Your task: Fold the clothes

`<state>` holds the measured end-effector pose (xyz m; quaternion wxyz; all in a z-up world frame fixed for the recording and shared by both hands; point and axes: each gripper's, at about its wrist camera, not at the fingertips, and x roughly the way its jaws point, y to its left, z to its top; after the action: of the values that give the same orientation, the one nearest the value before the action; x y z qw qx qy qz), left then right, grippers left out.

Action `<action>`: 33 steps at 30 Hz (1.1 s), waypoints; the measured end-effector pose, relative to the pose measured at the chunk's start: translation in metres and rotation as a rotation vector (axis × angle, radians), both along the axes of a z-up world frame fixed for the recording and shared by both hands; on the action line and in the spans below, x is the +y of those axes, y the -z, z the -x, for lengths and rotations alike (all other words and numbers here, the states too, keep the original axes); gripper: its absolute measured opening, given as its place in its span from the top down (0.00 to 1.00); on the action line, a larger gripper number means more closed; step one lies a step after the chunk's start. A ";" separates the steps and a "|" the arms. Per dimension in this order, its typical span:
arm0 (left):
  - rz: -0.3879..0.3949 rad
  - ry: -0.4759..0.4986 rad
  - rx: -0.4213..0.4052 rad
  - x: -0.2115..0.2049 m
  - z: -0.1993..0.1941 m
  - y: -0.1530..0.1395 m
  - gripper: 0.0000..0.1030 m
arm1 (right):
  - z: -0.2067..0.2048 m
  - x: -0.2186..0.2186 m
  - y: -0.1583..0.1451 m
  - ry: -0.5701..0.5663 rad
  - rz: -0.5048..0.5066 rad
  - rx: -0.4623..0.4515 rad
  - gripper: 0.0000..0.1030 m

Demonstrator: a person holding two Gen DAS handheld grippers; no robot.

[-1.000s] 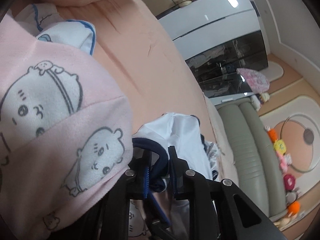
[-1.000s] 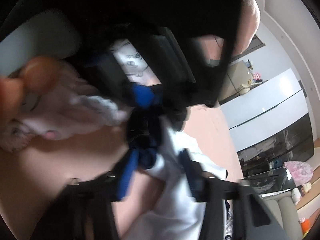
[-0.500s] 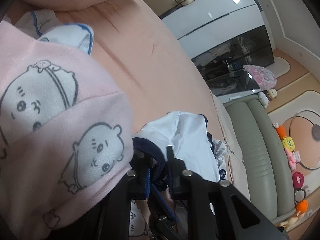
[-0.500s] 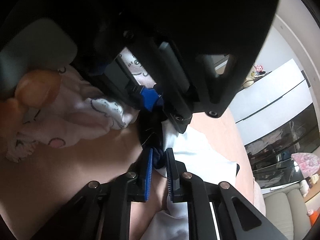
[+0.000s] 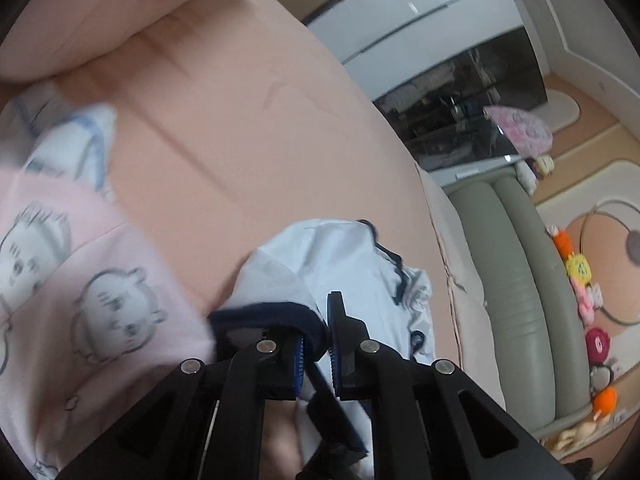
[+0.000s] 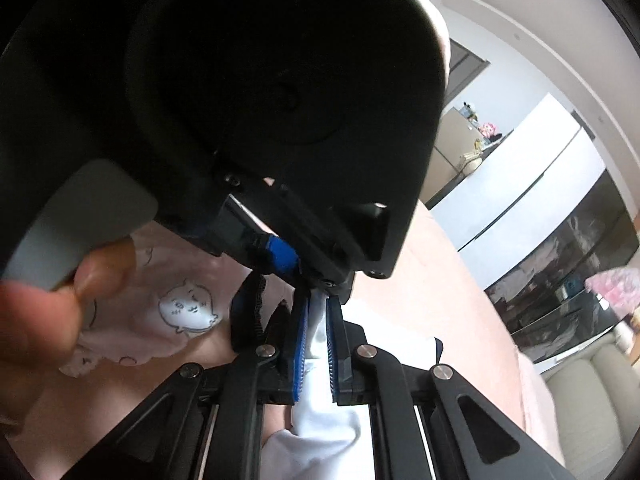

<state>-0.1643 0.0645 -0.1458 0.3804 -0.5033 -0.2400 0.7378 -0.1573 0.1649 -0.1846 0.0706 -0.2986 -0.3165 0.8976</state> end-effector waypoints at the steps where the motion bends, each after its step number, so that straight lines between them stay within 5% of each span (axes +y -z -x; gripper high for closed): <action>1: 0.013 0.013 0.011 0.005 0.000 -0.005 0.92 | -0.002 0.004 -0.003 0.004 0.024 -0.001 0.94; 7: 0.091 0.111 0.064 0.053 -0.006 -0.030 0.92 | -0.011 0.050 -0.017 0.108 0.246 -0.035 0.94; 14: 0.228 0.230 0.111 0.119 -0.020 -0.035 0.92 | -0.049 0.152 -0.041 0.236 0.723 -0.052 0.89; 16: 0.253 0.257 0.108 0.132 -0.024 -0.028 0.92 | -0.070 0.163 -0.041 0.277 0.806 -0.049 0.79; 21: 0.312 0.291 0.032 0.161 -0.027 0.002 0.92 | -0.094 0.224 -0.043 0.361 0.911 -0.012 0.63; 27: 0.357 0.308 0.015 0.172 -0.045 0.023 0.92 | -0.122 0.229 -0.056 0.433 0.955 0.027 0.44; 33: 0.378 0.299 0.025 0.170 -0.047 0.025 0.92 | -0.096 0.268 -0.030 0.444 1.200 -0.018 0.44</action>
<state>-0.1174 0.2346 -0.1706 0.3874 -0.5865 -0.0156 0.7112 -0.0613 0.4328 -0.1543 0.0728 -0.3522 0.3097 0.8802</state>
